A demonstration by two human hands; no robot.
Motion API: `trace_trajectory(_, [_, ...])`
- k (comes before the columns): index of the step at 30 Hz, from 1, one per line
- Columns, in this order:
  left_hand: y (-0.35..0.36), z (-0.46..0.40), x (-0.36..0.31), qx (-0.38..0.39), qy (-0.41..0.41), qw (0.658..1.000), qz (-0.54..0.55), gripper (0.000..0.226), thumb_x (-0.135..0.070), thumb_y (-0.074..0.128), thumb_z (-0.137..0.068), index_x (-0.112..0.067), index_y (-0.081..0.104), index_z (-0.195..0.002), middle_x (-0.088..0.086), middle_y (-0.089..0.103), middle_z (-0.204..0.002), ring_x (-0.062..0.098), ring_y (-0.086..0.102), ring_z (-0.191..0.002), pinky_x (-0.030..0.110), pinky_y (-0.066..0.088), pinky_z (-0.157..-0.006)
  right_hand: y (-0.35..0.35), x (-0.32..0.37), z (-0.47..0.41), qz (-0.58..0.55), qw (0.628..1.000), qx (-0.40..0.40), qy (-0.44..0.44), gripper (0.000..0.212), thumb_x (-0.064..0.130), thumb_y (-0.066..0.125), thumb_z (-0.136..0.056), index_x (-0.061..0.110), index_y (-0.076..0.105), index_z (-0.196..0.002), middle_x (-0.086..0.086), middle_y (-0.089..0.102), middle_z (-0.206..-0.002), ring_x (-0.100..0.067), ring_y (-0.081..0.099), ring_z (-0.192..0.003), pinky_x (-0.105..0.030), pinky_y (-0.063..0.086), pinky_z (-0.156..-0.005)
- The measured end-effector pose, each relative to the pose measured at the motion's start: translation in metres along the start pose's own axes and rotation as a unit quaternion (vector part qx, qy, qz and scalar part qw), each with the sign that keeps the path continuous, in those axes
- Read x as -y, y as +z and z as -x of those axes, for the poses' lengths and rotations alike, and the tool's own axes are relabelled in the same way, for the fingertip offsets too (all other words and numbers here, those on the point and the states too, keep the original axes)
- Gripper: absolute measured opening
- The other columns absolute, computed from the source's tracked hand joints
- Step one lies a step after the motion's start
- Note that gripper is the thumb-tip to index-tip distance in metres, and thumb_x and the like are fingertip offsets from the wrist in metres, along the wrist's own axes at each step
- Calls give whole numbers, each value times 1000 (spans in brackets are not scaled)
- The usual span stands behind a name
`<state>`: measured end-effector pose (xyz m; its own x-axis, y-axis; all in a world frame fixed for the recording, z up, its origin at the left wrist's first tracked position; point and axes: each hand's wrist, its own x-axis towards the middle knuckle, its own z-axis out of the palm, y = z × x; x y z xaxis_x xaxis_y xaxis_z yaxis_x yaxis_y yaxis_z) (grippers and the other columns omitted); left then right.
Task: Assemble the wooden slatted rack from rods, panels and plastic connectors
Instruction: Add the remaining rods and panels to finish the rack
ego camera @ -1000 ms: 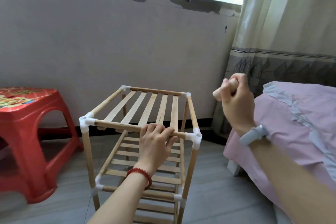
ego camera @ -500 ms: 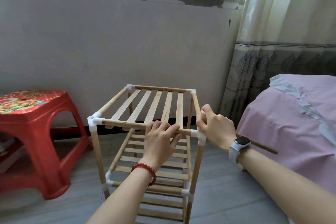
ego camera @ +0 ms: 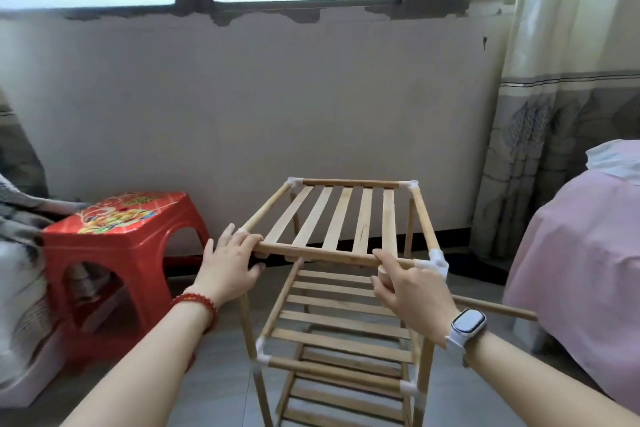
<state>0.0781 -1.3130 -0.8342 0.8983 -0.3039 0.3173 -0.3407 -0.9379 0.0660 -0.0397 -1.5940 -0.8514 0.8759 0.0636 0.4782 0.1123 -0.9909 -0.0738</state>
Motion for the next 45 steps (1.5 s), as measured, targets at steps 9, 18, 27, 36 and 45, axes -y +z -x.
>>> trace_trajectory(9, [-16, 35, -58, -83, 173, 977, 95, 42, -29, 59, -85, -15, 57, -124, -1, 62, -115, 18, 54, -111, 29, 30, -107, -2, -69, -14, 47, 990, 43, 127, 45, 44, 31, -98, 37, 24, -142, -2, 67, -105, -25, 65, -93, -33, 47, -71])
trace_trajectory(18, [-39, 54, -130, 59, 365, 901, 227, 41, -18, 67, -83, -23, 57, -122, -9, 60, -113, -4, 49, -111, 3, 34, -94, -22, -113, -18, -106, 964, 45, 241, 31, 30, 39, -97, 15, 28, -123, -12, 66, -103, -36, 61, -93, -41, 45, -76])
trace_trajectory(27, [-6, 51, -272, -90, 339, 904, 243, 30, -48, 66, -77, -20, 63, -88, -8, 71, -93, 9, 65, -81, 28, 52, -68, -67, -150, 25, -299, 924, -31, 238, 18, 25, 48, -96, 30, 37, -82, 6, 65, -77, -19, 63, -83, -35, 48, -82])
trace_trajectory(36, [20, 40, -323, -202, 305, 911, 191, 9, -32, 62, -85, -28, 69, -88, -9, 68, -74, 14, 63, -66, 30, 46, -69, -143, -150, 57, -155, 967, -11, 200, 23, 35, 47, -94, 12, 44, -95, 6, 64, -80, -17, 60, -81, -34, 45, -75])
trace_trajectory(45, [17, 49, -312, -229, 265, 921, 171, 7, -19, 72, -77, -20, 66, -78, -7, 64, -70, 15, 60, -62, 34, 46, -68, -194, -119, 25, -112, 964, -190, 148, 23, 41, 50, -90, 20, 40, -85, 0, 67, -73, -27, 62, -76, -37, 47, -71])
